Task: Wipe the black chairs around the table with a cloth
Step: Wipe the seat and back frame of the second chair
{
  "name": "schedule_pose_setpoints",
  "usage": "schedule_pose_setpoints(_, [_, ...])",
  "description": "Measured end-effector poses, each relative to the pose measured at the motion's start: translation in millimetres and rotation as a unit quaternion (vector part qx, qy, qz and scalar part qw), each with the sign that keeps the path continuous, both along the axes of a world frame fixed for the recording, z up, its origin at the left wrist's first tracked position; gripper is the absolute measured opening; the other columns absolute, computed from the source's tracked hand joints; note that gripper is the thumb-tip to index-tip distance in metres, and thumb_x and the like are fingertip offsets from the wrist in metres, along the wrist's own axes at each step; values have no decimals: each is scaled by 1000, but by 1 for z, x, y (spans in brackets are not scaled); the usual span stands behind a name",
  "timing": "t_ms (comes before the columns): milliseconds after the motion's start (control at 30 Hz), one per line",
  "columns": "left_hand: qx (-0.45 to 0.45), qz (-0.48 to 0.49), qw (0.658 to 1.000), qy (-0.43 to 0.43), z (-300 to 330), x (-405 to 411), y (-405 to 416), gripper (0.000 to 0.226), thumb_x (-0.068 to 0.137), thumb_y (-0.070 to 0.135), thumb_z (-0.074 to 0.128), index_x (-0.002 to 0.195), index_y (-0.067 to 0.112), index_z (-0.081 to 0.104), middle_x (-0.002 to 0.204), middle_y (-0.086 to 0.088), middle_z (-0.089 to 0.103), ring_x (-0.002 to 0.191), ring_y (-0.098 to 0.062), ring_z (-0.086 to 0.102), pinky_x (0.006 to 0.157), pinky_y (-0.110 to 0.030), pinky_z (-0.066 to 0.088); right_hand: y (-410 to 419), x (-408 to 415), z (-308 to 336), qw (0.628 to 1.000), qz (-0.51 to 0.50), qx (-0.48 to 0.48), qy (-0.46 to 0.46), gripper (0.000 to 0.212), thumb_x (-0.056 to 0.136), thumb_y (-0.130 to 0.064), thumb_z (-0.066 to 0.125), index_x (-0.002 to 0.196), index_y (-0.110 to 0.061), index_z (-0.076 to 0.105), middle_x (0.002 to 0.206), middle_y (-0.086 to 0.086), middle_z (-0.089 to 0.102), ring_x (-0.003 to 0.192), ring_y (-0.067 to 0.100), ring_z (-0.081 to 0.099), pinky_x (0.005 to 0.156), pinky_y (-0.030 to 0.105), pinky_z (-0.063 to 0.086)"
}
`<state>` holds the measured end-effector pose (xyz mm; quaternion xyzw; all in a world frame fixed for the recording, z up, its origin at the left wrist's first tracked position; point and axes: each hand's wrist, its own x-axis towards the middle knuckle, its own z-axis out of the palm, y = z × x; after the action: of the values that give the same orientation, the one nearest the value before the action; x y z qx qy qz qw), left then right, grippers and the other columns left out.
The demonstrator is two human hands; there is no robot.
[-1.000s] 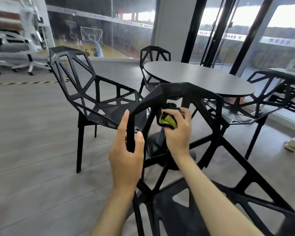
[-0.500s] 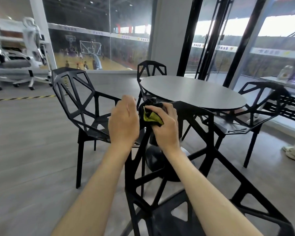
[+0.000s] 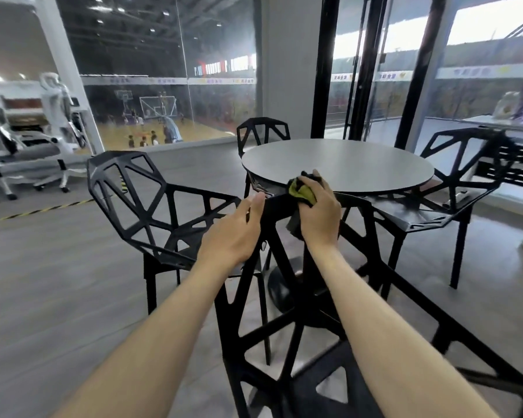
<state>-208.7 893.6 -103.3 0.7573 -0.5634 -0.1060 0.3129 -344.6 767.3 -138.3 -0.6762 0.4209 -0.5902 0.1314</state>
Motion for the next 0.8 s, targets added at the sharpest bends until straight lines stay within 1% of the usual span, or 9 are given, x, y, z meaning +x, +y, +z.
schedule_pose_setpoints(67, [-2, 5, 1000, -8, 1, 0, -1, 77, 91, 85, -4, 155, 54, 24, 151, -7, 56, 139, -40, 49, 111, -58, 40, 27, 24, -9, 998, 57, -31, 6, 55, 84, 6, 66, 130, -24, 69, 150, 2, 56, 138, 17, 53, 115, 40, 45])
schedule_pose_setpoints(133, [-3, 7, 1000, 1, 1, 0, -2, 76, 92, 84, -1, 154, 51, 26, 142, -12, 62, 131, -41, 55, 107, -57, 44, 45, 32, -19, 988, 119, -82, 56, 62, 81, 7, 65, 132, -28, 66, 152, -3, 54, 140, 14, 52, 111, 42, 48])
schedule_pose_setpoints(233, [0, -1, 1000, 7, 0, 2, -3, 89, 84, 89, -5, 154, 46, 28, 140, -11, 63, 128, -39, 57, 105, -57, 44, 20, 7, -12, 970, 159, -125, 132, 63, 82, 11, 66, 134, -24, 67, 152, -1, 54, 139, 16, 52, 114, 36, 47])
schedule_pose_setpoints(267, [3, -4, 1000, 3, 0, 3, -3, 92, 82, 91, -6, 155, 45, 28, 142, -10, 61, 130, -39, 56, 107, -58, 42, 7, -5, -8, 976, 136, -108, 133, 62, 82, 12, 65, 134, -22, 67, 151, 0, 55, 138, 18, 54, 115, 36, 45])
schedule_pose_setpoints(400, [17, -1, 1000, 9, -3, 4, -6, 89, 87, 90, 1, 157, 43, 28, 148, -8, 57, 136, -35, 52, 112, -56, 39, -20, -30, -6, 999, 17, -18, 34, 55, 87, 11, 63, 132, -20, 69, 147, 3, 58, 135, 19, 55, 116, 39, 44])
schedule_pose_setpoints(533, [26, 0, 1000, 10, -1, 3, -6, 83, 88, 88, 2, 158, 48, 22, 153, -9, 54, 141, -37, 48, 113, -54, 36, 3, -22, -38, 999, 26, -19, -1, 59, 89, 12, 62, 136, -23, 66, 159, -2, 46, 149, 15, 40, 121, 27, 35])
schedule_pose_setpoints(633, [25, -2, 1000, -2, 0, 2, -7, 77, 90, 86, 1, 159, 53, 15, 156, -8, 51, 142, -39, 47, 114, -56, 35, 36, -21, -94, 999, 34, -6, -6, 62, 88, 15, 62, 138, -21, 65, 162, -3, 40, 150, 4, 34, 118, 18, 35])
schedule_pose_setpoints(700, [25, 2, 1000, -10, -1, 4, -8, 77, 88, 88, 0, 157, 57, 15, 156, -7, 51, 143, -40, 46, 116, -58, 34, 59, -28, -141, 999, 31, 25, -5, 67, 85, 21, 58, 136, -21, 67, 161, -2, 42, 148, 1, 35, 117, 21, 38])
schedule_pose_setpoints(800, [29, 2, 999, -15, -2, 6, -11, 77, 87, 90, 1, 157, 59, 15, 157, -4, 50, 145, -38, 44, 117, -58, 33, 82, -41, -180, 994, 36, 100, -25, 72, 82, 26, 55, 133, -25, 68, 159, -5, 44, 149, 2, 35, 118, 37, 43])
